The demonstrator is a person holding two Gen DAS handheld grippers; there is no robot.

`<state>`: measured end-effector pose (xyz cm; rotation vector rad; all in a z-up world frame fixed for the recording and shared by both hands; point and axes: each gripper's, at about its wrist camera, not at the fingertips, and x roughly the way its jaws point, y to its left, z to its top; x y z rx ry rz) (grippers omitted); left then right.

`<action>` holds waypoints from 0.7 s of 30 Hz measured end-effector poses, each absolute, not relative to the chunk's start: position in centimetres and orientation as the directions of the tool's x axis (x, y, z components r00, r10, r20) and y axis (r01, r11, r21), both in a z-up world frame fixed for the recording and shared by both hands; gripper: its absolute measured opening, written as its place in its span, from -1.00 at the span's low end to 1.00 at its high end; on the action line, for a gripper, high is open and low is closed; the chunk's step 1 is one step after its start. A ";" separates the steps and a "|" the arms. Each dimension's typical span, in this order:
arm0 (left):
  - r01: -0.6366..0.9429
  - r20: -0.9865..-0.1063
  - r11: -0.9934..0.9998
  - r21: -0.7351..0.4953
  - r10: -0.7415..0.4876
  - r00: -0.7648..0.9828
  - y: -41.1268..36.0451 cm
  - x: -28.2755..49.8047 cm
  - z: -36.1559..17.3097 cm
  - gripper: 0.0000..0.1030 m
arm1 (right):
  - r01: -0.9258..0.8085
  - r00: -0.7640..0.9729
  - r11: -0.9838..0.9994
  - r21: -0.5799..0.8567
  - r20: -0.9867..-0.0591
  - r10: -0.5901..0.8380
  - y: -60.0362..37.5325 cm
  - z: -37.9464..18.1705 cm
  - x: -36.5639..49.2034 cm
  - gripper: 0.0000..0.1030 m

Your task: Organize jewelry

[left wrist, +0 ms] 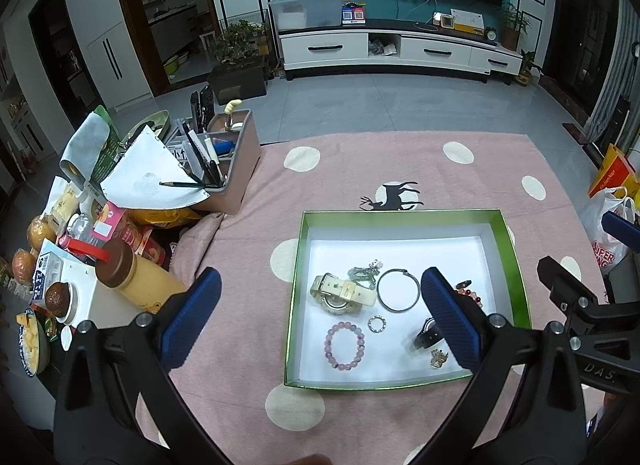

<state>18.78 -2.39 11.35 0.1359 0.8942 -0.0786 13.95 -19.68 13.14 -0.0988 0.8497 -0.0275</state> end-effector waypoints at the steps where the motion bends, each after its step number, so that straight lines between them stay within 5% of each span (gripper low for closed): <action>1: 0.124 -0.782 0.989 0.085 -0.011 0.624 -2.4 18.8 11.3 0.96 | -0.015 0.660 0.995 -0.098 -0.749 -0.064 -19.7 13.2 13.9 0.97; 21: 0.121 -0.784 0.989 0.086 -0.007 0.620 -2.2 18.9 11.3 0.96 | -0.013 0.659 0.995 -0.100 -0.749 -0.066 -19.7 12.5 14.0 0.97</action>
